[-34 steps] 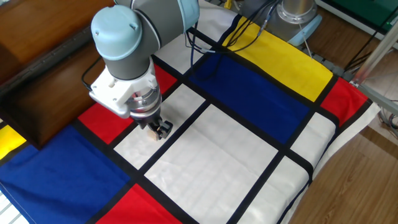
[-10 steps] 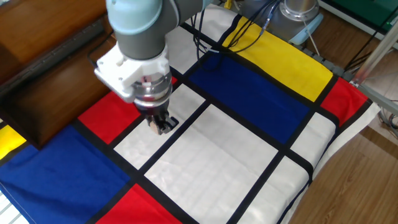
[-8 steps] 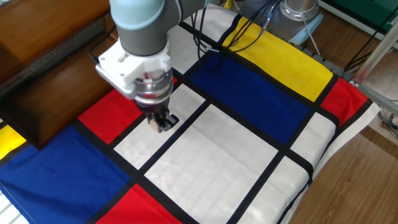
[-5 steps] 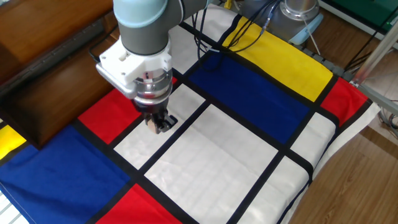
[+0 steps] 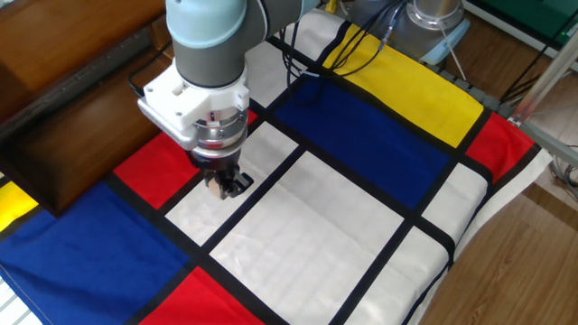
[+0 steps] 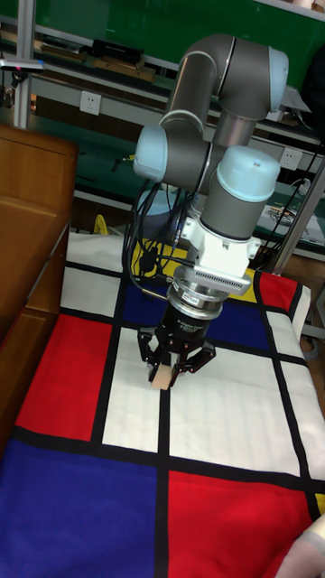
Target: Put the object on the shelf
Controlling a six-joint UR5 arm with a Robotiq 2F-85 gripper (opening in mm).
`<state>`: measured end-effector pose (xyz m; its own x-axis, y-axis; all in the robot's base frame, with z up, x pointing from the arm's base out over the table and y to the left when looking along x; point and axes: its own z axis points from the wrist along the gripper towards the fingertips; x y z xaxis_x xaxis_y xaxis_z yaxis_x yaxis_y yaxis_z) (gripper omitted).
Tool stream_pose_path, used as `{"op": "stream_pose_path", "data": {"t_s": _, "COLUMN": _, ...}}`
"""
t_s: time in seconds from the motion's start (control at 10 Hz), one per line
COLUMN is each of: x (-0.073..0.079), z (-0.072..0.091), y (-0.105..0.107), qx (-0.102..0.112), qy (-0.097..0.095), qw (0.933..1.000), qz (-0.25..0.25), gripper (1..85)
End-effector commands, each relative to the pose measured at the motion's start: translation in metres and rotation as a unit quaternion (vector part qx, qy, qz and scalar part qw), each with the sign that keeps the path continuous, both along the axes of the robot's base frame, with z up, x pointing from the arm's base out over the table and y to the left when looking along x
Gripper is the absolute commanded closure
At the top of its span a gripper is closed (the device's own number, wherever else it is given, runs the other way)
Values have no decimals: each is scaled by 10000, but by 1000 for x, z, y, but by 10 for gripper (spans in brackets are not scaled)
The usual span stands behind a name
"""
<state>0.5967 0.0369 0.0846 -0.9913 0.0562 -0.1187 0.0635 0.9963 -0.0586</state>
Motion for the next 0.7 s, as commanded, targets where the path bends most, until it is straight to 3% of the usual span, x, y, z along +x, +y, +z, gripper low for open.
{"op": "stream_pose_path", "data": {"t_s": 0.0, "x": 25, "z": 5, "y": -3, "qx": -7, "qy": -482, "qw": 9985, "qz": -259, "gripper": 847}}
{"op": "stream_pose_path", "data": {"t_s": 0.2, "x": 30, "z": 6, "y": -7, "qx": -78, "qy": -589, "qw": 9978, "qz": -305, "gripper": 847}}
{"op": "stream_pose_path", "data": {"t_s": 0.4, "x": 28, "z": 6, "y": -12, "qx": -186, "qy": -549, "qw": 9980, "qz": -258, "gripper": 847}}
{"op": "stream_pose_path", "data": {"t_s": 0.5, "x": 24, "z": 6, "y": -16, "qx": -271, "qy": -474, "qw": 9983, "qz": -179, "gripper": 847}}
{"op": "stream_pose_path", "data": {"t_s": 0.6, "x": 14, "z": 4, "y": -16, "qx": -282, "qy": -265, "qw": 9992, "qz": -103, "gripper": 847}}
